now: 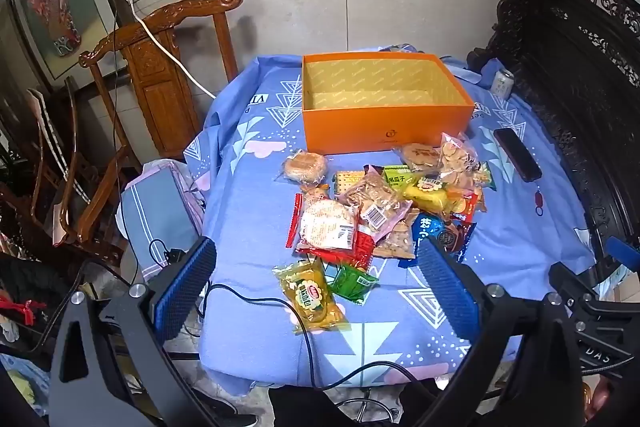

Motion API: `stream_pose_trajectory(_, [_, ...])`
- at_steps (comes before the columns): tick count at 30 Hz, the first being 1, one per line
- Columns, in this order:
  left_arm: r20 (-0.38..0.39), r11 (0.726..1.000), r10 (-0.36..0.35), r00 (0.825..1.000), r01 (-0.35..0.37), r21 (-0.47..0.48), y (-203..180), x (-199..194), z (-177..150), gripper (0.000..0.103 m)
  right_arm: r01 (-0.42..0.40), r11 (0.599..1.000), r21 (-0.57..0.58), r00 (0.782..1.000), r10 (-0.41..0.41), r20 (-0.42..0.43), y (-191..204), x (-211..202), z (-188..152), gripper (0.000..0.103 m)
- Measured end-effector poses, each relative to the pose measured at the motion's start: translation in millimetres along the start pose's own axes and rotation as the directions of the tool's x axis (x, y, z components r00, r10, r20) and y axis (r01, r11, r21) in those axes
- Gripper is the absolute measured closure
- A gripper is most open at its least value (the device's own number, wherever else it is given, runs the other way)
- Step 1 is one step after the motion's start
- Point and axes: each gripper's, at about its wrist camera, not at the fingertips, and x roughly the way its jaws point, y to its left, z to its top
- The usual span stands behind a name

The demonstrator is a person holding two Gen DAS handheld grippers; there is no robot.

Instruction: Organize snacks

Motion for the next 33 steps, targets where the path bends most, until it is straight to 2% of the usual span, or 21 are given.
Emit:
stream_pose_trajectory(15, [-0.011,1.000,0.003,1.000,-0.003,0.001,4.1,3.0,-1.8,0.004,-0.004,1.000,0.000,1.000,0.004,0.000,-4.8,-2.6,1.0,0.003])
stream_pose_trajectory(23, [-0.012,1.000,0.001,1.000,-0.001,0.001,5.3,2.4,-2.3,0.004,-0.005,1.000,-0.004,1.000,0.005,-0.002,8.7,-0.5,-3.4,0.003])
stream_pose_trajectory(33, [-0.013,1.000,0.001,1.000,-0.001,-0.001,5.6,3.4,-5.0,0.004,-0.004,1.000,-0.004,1.000,0.004,-0.003,7.0,-0.8,-2.4,0.003])
